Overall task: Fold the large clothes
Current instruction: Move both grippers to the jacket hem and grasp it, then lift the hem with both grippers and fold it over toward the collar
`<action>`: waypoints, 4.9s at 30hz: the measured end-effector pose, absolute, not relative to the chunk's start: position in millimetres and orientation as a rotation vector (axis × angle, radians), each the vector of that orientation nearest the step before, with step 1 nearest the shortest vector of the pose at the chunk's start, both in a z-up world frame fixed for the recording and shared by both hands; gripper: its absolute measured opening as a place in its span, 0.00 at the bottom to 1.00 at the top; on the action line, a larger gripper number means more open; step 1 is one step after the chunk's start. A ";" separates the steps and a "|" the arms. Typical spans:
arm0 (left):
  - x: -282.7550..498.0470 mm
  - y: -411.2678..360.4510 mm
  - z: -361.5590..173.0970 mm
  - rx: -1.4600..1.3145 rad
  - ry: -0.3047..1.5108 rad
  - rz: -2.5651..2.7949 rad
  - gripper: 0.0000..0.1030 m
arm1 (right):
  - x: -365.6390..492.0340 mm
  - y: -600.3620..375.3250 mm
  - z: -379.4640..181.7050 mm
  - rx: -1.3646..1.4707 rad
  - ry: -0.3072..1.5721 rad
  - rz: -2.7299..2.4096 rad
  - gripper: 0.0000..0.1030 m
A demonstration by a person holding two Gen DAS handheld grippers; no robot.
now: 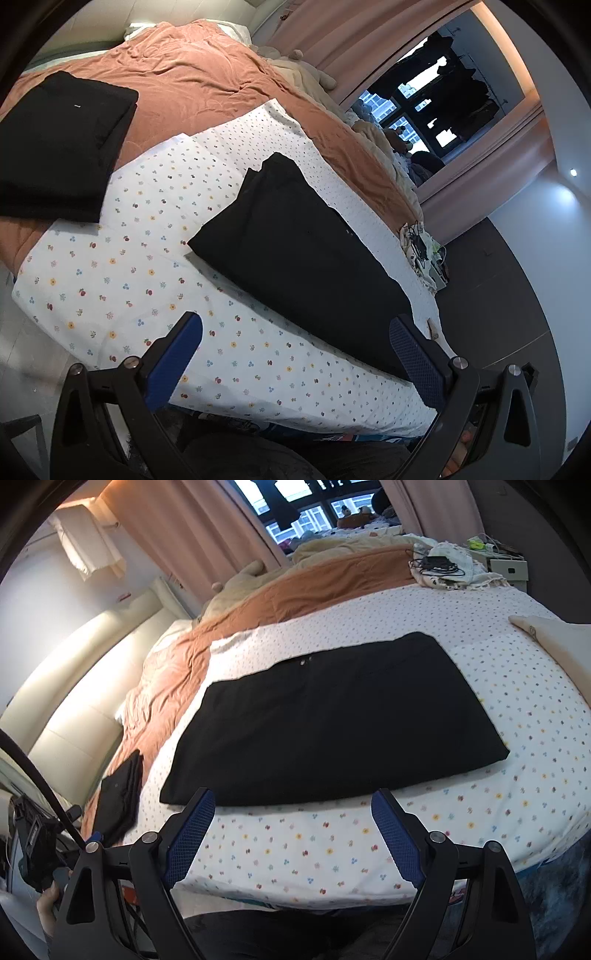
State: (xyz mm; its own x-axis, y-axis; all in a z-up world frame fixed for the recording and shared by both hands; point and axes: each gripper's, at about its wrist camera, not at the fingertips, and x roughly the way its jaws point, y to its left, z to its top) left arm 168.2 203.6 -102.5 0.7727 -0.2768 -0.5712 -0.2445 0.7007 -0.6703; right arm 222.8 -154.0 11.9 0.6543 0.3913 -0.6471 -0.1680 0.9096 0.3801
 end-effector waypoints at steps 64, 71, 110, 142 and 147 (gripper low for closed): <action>314.3 248.1 -243.4 -1.140 0.949 0.071 0.52 | 653.1 29.8 -127.1 -0.110 1.105 0.094 0.45; 337.9 255.9 -253.3 -1.191 0.939 0.126 0.47 | 686.4 23.6 -138.1 -0.096 1.108 0.101 0.45; 389.2 204.4 -122.5 -1.096 0.723 -0.152 0.15 | 527.5 -116.2 -102.0 0.348 1.129 0.489 0.47; 459.2 13.7 -37.7 -0.825 0.833 -0.461 0.15 | 505.3 -282.2 -157.9 0.622 1.022 0.438 0.48; 478.0 -29.4 -49.4 -0.788 0.899 -0.489 0.15 | 495.9 -336.9 -153.5 0.664 0.943 0.339 0.52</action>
